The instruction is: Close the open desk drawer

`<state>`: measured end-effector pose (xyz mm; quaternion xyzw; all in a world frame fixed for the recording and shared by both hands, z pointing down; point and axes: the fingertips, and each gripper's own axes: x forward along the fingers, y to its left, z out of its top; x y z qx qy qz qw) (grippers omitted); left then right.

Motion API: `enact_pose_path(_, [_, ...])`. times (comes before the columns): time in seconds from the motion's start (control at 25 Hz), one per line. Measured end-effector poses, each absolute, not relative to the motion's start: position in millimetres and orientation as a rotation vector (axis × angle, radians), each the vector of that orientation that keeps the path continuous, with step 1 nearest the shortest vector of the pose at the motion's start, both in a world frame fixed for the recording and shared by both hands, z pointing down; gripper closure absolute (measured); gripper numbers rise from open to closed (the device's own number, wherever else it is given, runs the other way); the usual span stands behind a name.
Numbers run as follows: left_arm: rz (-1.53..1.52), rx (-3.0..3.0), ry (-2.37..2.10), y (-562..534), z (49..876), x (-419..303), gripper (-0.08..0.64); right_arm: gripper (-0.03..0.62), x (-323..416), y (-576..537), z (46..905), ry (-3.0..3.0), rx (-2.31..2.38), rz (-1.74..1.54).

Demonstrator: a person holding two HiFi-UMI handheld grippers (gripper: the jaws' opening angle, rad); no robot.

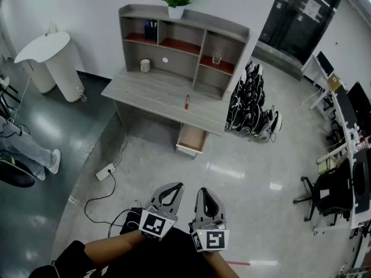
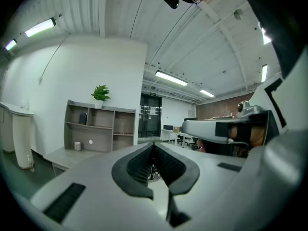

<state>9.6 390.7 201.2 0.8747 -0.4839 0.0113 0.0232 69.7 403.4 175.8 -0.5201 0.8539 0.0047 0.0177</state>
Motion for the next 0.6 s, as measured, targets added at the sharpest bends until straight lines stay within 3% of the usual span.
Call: enact_pose_path(0.6, [0.043, 2.571, -1.575, 386.4, 226.9, -20.0, 0.546, 0.575, 91.4, 407.0, 190.5, 2.573, -1.670, -0.080])
